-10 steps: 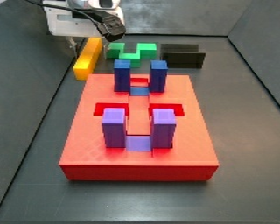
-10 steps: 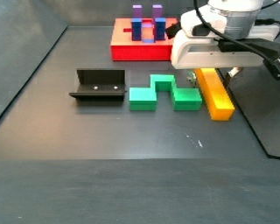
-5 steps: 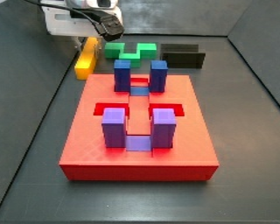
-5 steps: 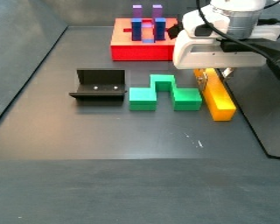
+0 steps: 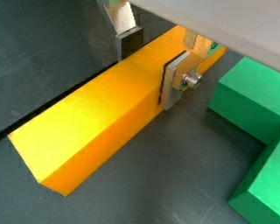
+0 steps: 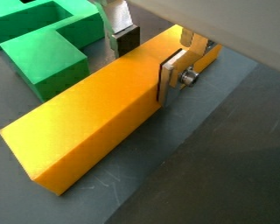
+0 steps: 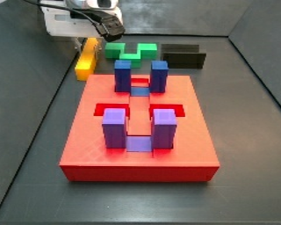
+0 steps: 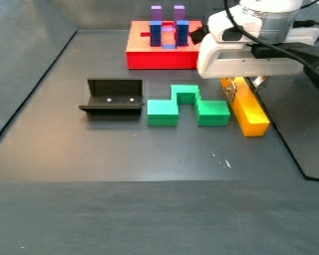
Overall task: Pick up the yellow object. Move up. Move to above the board. Insert the yellow object.
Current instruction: Pick up the yellow object.
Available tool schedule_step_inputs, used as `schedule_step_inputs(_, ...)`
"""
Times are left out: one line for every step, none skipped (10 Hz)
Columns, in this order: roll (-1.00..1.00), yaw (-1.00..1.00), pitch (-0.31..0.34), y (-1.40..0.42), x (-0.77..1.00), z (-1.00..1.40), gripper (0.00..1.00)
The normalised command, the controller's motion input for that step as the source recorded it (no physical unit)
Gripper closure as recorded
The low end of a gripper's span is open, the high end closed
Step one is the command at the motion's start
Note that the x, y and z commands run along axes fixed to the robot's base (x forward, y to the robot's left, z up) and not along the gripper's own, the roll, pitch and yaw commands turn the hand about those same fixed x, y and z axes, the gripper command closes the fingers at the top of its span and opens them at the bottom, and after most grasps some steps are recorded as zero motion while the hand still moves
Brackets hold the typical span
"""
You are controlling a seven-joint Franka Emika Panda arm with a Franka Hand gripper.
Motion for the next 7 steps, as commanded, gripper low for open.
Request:
schedule_step_inputs(0.0, 0.0, 0.0, 0.0, 0.0, 0.0, 1.0)
schedule_step_inputs(0.0, 0.0, 0.0, 0.0, 0.0, 0.0, 1.0)
schedule_step_inputs(0.0, 0.0, 0.0, 0.0, 0.0, 0.0, 1.0)
schedule_step_inputs(0.0, 0.0, 0.0, 0.0, 0.0, 0.0, 1.0)
schedule_step_inputs(0.0, 0.0, 0.0, 0.0, 0.0, 0.0, 1.0)
schedule_step_inputs(0.0, 0.0, 0.0, 0.0, 0.0, 0.0, 1.0)
schedule_step_inputs(0.0, 0.0, 0.0, 0.0, 0.0, 0.0, 1.0)
